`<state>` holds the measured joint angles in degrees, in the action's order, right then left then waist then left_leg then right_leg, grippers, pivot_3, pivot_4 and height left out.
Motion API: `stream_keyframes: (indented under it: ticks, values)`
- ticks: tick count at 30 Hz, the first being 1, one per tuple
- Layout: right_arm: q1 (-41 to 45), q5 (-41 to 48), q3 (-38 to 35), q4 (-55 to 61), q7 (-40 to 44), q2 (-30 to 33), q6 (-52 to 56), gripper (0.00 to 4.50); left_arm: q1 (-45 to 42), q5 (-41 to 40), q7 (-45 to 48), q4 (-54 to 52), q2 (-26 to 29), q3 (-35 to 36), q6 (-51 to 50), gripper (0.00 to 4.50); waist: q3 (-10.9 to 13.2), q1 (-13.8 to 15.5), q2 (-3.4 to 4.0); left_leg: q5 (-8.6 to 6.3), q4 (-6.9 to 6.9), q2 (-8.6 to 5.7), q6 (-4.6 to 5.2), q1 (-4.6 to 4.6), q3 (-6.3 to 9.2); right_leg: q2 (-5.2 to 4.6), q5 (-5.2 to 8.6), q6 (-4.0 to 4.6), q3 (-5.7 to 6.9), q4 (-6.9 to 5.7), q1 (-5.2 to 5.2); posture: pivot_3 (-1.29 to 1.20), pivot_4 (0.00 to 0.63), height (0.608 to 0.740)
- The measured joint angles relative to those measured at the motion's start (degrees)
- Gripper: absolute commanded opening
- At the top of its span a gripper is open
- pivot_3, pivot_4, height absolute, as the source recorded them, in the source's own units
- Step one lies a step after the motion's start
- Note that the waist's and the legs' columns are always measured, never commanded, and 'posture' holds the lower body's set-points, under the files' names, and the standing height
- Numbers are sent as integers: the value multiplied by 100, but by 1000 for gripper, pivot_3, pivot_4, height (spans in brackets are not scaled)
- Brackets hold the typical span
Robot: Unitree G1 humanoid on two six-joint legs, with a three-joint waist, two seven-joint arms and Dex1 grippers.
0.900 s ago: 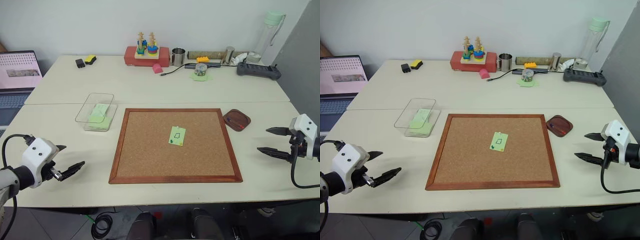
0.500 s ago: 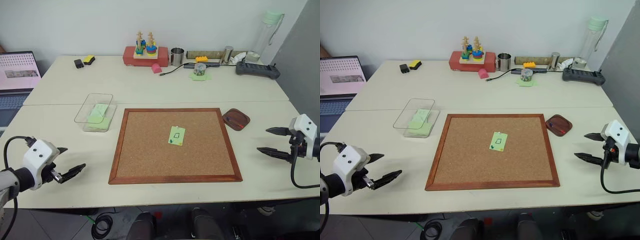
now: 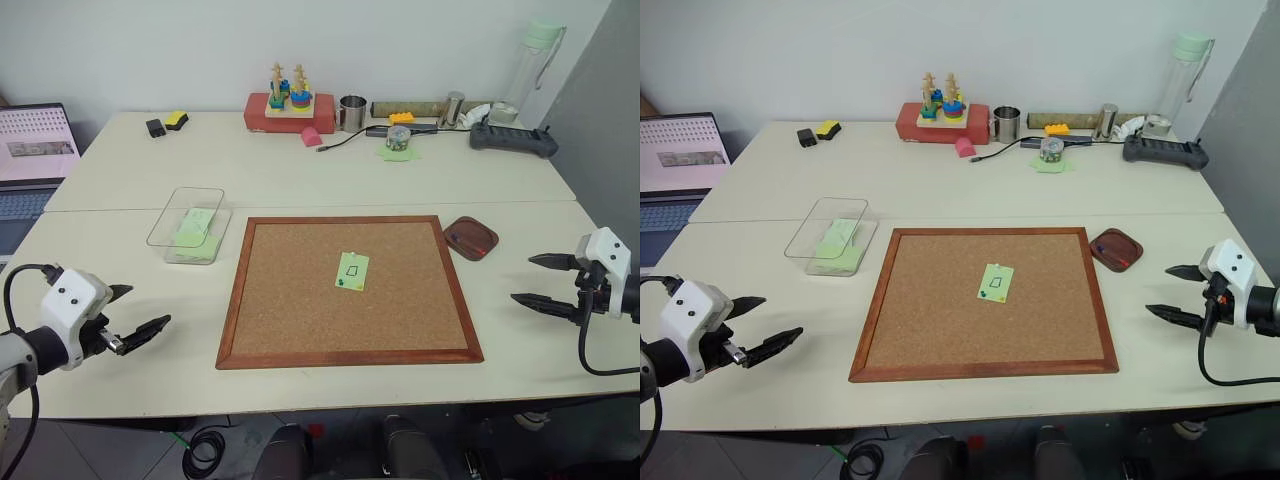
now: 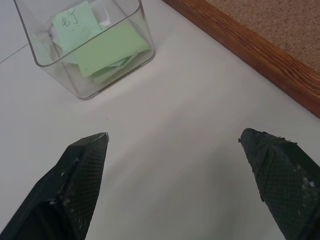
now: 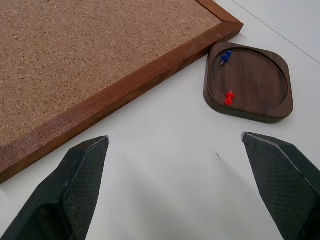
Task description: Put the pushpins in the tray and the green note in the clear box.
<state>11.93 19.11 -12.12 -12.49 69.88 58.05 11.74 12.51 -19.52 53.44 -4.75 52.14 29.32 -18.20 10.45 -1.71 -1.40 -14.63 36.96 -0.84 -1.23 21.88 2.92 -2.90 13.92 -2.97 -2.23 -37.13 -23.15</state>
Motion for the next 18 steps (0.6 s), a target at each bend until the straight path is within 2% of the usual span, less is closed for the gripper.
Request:
stream_keyframes:
  ticks: [12,16,18]
  values:
    - [17,12,0,113,-3,-42,11,4469,-4,-76,86,-34,0,0,-7,4500,0,0,0,0,1,4,0,0,-1,4,-1,0,-3,0,-1,0,150,740]
    - [20,50,0,268,0,-48,101,4500,-74,-286,225,-351,5,-1,-148,3977,0,1,0,0,1,4,0,0,0,4,-2,-1,-4,-1,-1,0,150,740]
    - [35,129,-1,506,3,-56,171,4500,-221,-406,252,-635,37,-25,-250,3518,0,1,0,0,2,6,0,1,0,6,-3,-2,-4,-2,-1,0,150,740]
